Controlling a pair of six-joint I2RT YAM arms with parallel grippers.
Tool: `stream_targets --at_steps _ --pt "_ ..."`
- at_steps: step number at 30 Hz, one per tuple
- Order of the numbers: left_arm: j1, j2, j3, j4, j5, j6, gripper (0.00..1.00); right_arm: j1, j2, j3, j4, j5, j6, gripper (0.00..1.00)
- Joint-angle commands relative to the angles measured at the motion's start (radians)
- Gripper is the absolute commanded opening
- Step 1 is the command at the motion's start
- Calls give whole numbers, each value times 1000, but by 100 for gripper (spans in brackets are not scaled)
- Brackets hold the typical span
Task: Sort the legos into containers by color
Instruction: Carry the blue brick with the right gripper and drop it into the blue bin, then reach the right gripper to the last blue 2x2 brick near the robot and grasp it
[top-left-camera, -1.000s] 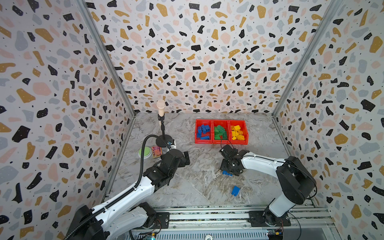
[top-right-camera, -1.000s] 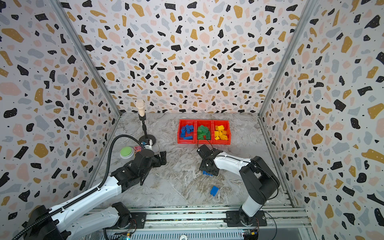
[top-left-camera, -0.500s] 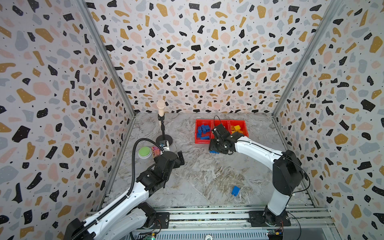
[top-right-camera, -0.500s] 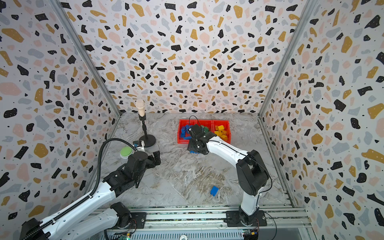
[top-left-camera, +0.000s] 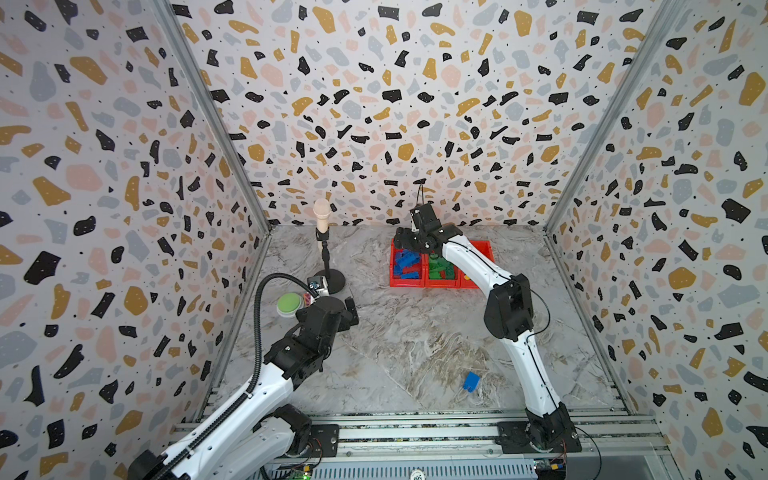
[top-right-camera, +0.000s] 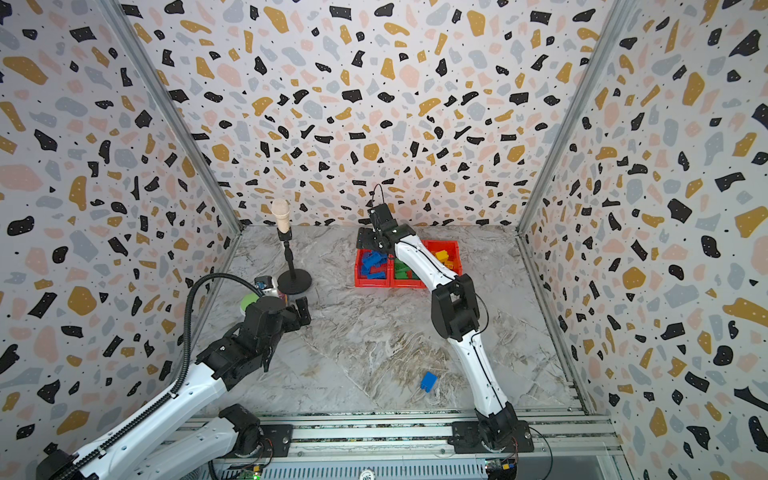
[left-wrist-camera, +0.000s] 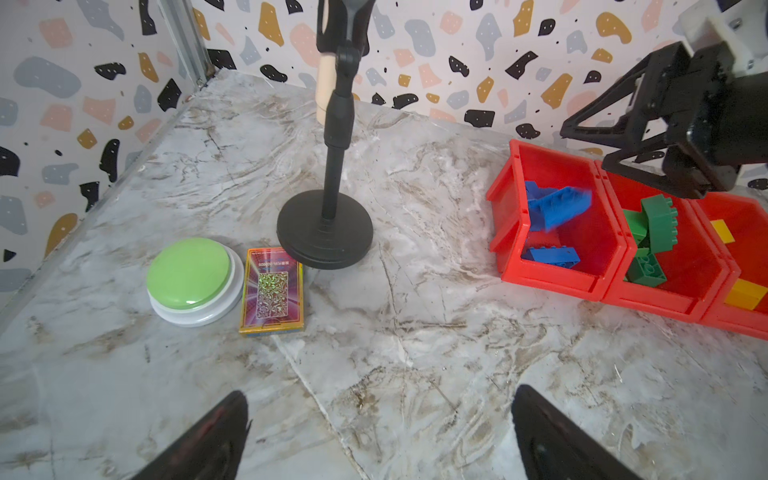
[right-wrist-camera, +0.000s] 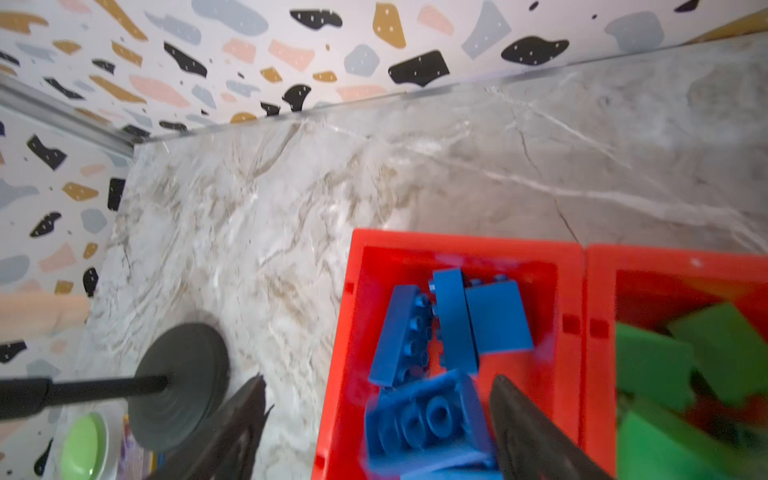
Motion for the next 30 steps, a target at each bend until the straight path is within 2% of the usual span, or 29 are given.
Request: stream_targets --at_steps 1,5,9,14,18,22,25,30 --pt "12 16 41 11 15 29 100 0 -64 79 -110 -27 -46 86" --pt "10 28 39 49 70 25 100 14 -275 -214 -97 26 -67 85" --pt "-24 24 36 91 131 36 100 55 -580 -659 -72 135 -19 82" --pt "-155 -12 -5 112 125 -1 100 127 -953 -1153 -82 185 184 76" --pt "-293 -77 -75 109 93 -88 100 267 -1208 -1468 -110 212 428 75" --pt "-426 -139 -128 75 46 -184 100 440 -1354 -1662 -160 244 690 75" --pt "-519 -173 -147 31 -7 -234 100 536 -1423 -1750 -171 272 831 75" --pt "-599 -215 -137 -54 -48 -273 100 567 -1459 -1829 -136 266 884 74"
